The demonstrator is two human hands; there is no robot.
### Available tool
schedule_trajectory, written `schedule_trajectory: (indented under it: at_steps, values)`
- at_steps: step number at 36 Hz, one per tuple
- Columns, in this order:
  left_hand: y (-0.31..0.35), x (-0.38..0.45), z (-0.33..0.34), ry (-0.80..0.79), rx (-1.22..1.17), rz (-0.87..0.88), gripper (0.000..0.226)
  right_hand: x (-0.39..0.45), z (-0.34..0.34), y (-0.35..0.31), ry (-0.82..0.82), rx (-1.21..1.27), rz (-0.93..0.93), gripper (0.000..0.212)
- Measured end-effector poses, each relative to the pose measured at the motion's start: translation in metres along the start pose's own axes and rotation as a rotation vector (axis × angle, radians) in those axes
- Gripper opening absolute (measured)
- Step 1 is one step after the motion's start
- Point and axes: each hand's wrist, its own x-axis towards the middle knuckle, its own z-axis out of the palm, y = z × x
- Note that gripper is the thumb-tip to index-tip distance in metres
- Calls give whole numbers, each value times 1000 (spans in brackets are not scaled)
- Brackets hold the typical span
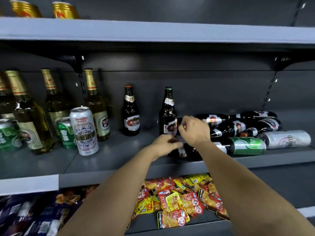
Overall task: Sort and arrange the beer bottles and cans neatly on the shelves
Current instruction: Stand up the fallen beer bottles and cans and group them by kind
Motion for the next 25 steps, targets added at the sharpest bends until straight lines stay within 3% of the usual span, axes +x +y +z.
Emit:
schedule_trajectory:
  at_steps: [3,6,9,13,21,25]
  values:
    - [-3,-8,5,-38,41,-9,51,-12,-8,7,-142,-34,1,26]
    - [-5,-14,8,7,172,-12,59,-24,-15,15,-322,-111,-4,48]
    - [-7,-19,10,80,217,24,45,-38,-24,22,-424,-201,-28,77]
    - [-9,-25,8,124,199,45,33,-53,-35,33,-517,-298,-47,95]
    - [6,-36,-22,266,109,114,36,-56,-38,26,-408,-279,-32,88]
    - [18,-39,-35,462,-327,70,61,-48,-37,3,-327,-90,87,85]
